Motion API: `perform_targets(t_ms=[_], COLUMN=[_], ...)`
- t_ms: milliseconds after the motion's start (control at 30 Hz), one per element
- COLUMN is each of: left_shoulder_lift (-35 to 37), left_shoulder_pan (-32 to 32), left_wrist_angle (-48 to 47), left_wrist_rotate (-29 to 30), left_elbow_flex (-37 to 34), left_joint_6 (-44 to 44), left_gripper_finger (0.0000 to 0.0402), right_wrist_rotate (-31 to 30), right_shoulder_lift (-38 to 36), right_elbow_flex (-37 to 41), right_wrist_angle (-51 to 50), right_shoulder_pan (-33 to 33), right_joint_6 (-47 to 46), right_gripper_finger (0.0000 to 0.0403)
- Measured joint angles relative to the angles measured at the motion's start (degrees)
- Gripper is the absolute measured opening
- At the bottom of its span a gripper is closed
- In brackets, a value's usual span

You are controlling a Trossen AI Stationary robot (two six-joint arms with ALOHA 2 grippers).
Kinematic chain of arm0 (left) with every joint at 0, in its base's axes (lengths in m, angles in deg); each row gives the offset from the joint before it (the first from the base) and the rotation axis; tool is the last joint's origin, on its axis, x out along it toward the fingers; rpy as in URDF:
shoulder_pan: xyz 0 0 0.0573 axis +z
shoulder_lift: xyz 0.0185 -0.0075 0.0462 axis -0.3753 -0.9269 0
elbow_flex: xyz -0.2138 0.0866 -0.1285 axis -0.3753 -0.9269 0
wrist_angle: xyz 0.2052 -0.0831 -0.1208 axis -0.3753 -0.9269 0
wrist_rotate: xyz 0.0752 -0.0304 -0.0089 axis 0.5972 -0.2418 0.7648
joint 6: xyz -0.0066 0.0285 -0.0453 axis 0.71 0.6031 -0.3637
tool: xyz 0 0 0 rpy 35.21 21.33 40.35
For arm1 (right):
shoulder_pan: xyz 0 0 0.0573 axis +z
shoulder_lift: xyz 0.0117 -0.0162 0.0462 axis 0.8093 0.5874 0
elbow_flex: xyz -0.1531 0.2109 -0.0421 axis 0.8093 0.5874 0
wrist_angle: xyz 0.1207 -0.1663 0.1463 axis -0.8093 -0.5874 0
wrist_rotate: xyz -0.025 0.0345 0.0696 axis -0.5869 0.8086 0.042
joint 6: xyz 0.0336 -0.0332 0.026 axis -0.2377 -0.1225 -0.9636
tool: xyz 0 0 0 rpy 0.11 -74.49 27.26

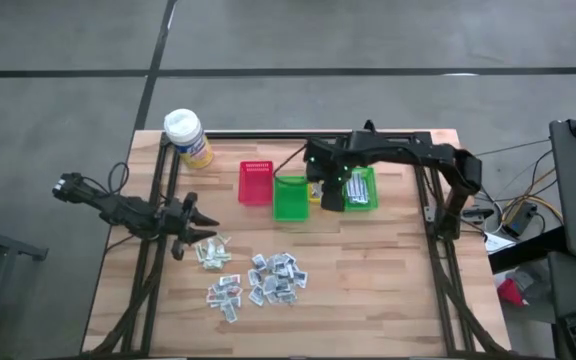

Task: Pick & Place First Aid Supplies
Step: Put the alcohol pad into the yellow basket

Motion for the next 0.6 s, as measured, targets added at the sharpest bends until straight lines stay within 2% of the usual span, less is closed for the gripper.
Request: perform_targets(t_ms=[300, 600], left_shoulder_lift=[0.02, 0.02], left_shoulder_pan=[0.01, 0.00], left_wrist_angle=[0.37, 0.43], left_wrist_rotate=[-0.01, -0.01], left_elbow_flex=[-0.52, -0.52], left_joint_6=[-0.13, -0.20], left_gripper_finger=[0.0131, 0.0131], right_wrist_rotate=[1.43, 1.42], right_shoulder_lift=[-0.93, -0.34], right_elbow_flex=[0.00, 0.00], right_wrist_angle=[0.44, 3.86], right_shoulder_pan=[9.34, 16.94], right_joint_6=[-2.09, -8.86], right_gripper_finger=[0.0076, 0.0088])
